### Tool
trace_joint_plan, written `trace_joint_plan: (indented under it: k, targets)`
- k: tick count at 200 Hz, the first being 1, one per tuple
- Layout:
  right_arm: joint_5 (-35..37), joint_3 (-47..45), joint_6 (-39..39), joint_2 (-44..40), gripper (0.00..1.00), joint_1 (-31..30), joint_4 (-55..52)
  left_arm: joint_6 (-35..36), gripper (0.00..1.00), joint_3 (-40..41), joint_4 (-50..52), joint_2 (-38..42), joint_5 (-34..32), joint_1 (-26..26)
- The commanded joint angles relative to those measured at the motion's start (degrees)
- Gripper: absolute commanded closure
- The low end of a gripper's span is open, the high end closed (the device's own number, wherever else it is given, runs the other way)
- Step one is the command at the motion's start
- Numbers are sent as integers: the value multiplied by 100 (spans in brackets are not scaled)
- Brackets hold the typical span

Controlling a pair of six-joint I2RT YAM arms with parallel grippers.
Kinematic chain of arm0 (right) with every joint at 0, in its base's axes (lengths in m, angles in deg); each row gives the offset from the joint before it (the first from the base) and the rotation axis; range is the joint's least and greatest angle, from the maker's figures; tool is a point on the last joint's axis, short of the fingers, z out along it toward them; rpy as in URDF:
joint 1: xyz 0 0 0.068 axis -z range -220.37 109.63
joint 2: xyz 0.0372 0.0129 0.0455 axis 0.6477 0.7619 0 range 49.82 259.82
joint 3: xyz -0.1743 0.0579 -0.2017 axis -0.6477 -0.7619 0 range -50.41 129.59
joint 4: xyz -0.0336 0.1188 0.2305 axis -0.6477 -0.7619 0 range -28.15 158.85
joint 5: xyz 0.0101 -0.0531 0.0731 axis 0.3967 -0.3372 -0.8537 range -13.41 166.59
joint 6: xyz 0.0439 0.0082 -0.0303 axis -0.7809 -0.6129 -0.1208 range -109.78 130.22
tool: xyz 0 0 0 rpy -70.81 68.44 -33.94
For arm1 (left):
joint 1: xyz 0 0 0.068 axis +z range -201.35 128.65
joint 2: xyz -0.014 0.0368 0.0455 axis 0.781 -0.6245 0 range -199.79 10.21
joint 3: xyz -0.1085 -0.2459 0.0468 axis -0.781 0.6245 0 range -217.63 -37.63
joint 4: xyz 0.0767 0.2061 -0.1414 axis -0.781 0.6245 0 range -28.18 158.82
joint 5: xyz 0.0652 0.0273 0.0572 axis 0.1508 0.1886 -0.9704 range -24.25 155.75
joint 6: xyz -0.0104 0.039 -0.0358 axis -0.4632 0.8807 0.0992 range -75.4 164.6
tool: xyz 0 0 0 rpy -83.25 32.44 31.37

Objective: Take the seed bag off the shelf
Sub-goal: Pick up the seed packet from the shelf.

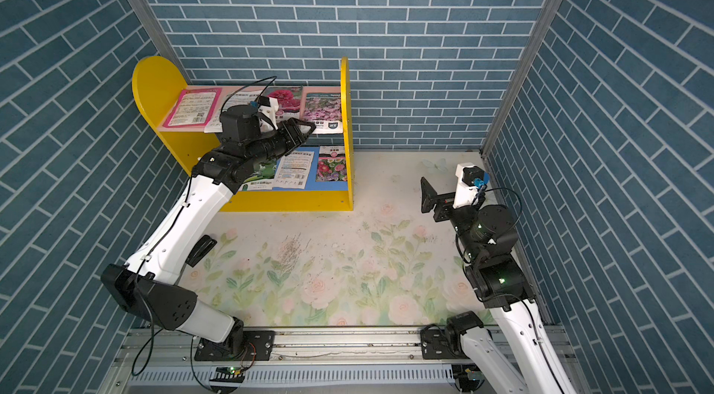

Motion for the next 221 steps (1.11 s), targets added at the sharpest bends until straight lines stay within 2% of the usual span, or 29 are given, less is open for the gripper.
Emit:
trace_joint_plan:
  k: [1,25,78,111,135,148,177,221]
  targets:
    - [-8,-16,-168,-6,0,-27,16,8,47,-250,-306,-17,151,35]
    - [-13,-43,-176,-10,0,-31,22,-19,62,-259,-323,-17,223,35]
    - [-38,-108,-220,-53,0,-31,19,-27,85,-90,-544,148,354,35]
    - [-297,-91,-314,-26,0,-31,22,85,98,155,-818,460,386,35]
    - [-424,-94,-432,-5,0,-36,83,388,100,165,-925,617,496,35]
    - [-715,-82,-504,17,0,-36,138,596,100,152,-886,694,525,35]
    - [-1385,-6,-706,145,1,-31,311,1101,100,427,-1259,1045,1028,35]
    - [-3486,496,-1381,674,3,-31,928,1400,100,1295,-2078,1753,2157,2]
